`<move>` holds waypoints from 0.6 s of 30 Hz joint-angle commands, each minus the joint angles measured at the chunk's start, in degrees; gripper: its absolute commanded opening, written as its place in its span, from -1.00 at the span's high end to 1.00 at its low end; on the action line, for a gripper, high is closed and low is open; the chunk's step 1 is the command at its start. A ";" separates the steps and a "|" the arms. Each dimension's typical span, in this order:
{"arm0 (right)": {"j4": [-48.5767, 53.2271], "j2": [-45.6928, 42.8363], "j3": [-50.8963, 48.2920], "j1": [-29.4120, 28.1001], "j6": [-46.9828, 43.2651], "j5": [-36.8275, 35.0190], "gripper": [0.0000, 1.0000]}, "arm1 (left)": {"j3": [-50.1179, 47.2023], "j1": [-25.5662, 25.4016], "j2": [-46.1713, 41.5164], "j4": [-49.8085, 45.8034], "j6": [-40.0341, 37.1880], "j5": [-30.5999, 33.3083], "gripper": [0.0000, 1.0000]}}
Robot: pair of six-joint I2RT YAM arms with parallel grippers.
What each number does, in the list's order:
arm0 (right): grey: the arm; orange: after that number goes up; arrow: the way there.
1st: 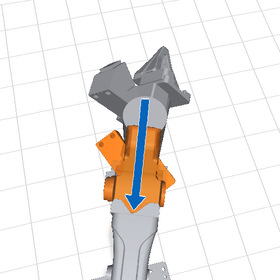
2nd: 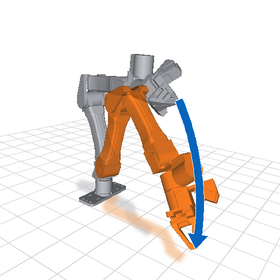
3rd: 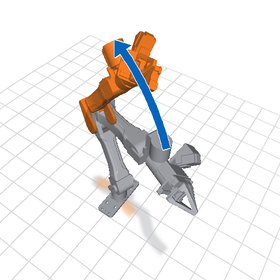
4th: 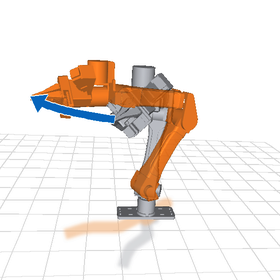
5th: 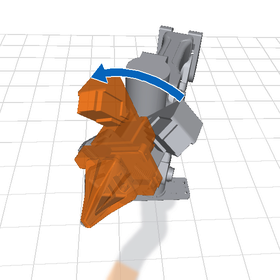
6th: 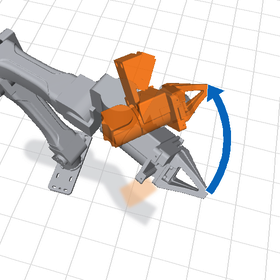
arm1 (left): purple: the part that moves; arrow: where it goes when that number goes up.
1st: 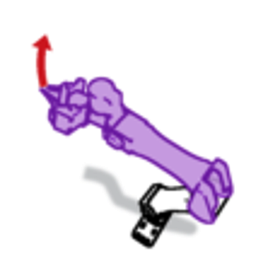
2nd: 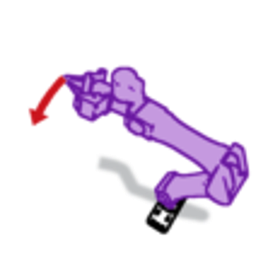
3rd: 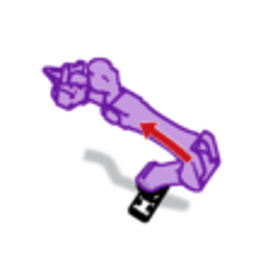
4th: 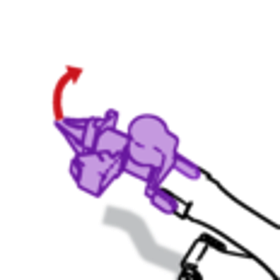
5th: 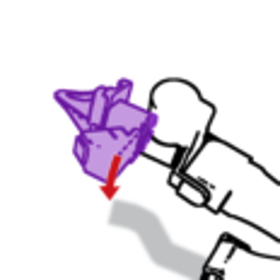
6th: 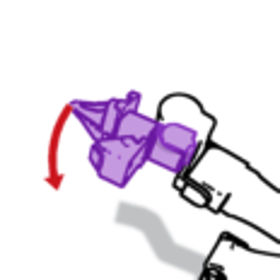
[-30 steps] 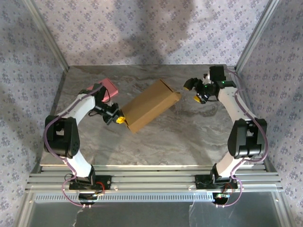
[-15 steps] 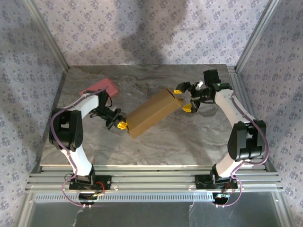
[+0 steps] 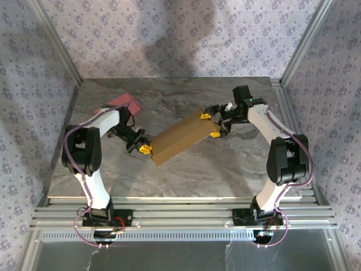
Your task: Fold the paper box
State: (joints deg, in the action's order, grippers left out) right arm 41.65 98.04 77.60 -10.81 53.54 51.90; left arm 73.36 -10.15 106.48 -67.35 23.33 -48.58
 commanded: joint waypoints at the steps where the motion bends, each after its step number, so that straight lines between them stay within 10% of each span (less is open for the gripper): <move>1: -0.55 -0.51 -0.29 -0.13 3.19 0.35 -0.40 | 2.30 -0.39 0.67 -2.26 -2.23 -0.94 1.00; 5: -1.48 -1.73 -1.76 -0.18 5.95 -0.30 -0.18 | 3.85 -0.57 0.37 -2.13 -1.96 0.16 0.97; 13: -0.82 -4.91 -5.58 0.94 10.76 -2.55 0.06 | 9.25 -0.65 -4.51 2.31 4.00 6.21 0.27; 18: 1.62 -5.83 -6.49 2.22 13.38 -3.60 0.08 | 9.80 -1.35 -11.83 8.57 9.85 22.33 0.12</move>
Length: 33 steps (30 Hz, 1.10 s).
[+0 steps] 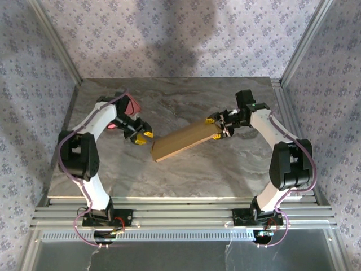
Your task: Fold the paper box
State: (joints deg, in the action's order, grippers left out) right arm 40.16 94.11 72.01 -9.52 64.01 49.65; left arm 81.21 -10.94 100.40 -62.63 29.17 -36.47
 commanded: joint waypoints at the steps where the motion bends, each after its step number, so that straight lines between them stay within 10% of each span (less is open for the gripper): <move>1: 3.36 -2.14 -1.45 1.09 4.12 -1.46 0.07 | 0.93 -1.39 -8.71 7.64 3.59 12.76 0.11; 11: 6.79 -2.72 -3.19 3.34 8.63 -0.99 0.07 | -17.77 -25.13 -34.65 36.87 -33.79 24.81 -0.40; 20: 11.28 -0.55 -2.45 5.03 6.47 0.10 0.08 | -12.59 -30.31 -29.89 25.58 -55.04 19.95 -0.50; 33: 12.90 1.94 -0.55 6.13 4.35 0.44 0.11 | -3.44 -31.93 -20.12 13.73 -60.23 13.50 -0.70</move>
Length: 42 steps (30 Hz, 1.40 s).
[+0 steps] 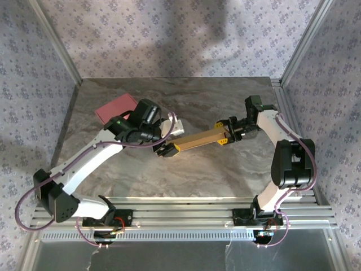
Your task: Fold the paper box
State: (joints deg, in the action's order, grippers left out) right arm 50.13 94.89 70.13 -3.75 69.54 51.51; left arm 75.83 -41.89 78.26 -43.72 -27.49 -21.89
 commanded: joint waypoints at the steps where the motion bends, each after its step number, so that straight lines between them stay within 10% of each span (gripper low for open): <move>1: 2.95 1.16 1.30 0.32 -1.19 -1.41 0.11 | 1.96 -1.25 2.52 -5.39 -4.04 0.19 -0.71; 19: 1.21 1.41 0.28 0.24 0.86 -0.55 0.10 | -1.63 -4.81 8.47 3.05 -7.84 13.47 -0.68; 42: 0.19 0.68 -1.31 0.33 2.02 -0.74 -0.11 | -2.93 -5.53 7.96 5.23 -9.64 18.91 -0.15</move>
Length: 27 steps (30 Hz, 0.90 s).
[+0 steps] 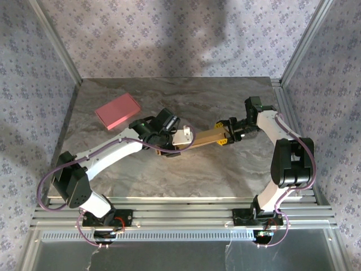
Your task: Fold the paper box
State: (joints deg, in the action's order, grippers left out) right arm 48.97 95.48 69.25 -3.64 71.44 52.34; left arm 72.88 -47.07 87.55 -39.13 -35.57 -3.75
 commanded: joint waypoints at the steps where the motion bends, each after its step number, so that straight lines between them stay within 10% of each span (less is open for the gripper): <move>1: 1.29 0.01 -0.44 0.22 -0.21 -1.86 -0.17 | 0.19 -0.35 -1.57 0.59 -1.82 0.69 -0.12; 14: 15.09 -4.45 10.52 1.74 -19.65 -12.68 -0.65 | -0.02 2.32 -5.96 -6.48 -2.25 -3.76 -0.04; 20: 12.76 -13.14 15.08 0.19 -36.69 -29.35 -0.30 | -0.70 4.01 -7.80 -9.27 -2.46 -6.56 -0.03; 27: -15.55 -37.85 -6.60 -8.90 -67.73 -32.32 0.02 | -1.92 5.31 -9.30 -11.84 -2.57 -7.43 -0.02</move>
State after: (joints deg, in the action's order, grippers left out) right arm 44.45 62.94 69.60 -9.54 22.61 22.04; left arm 71.16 -42.35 80.27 -48.90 -37.06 -8.78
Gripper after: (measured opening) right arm 0.499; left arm 0.516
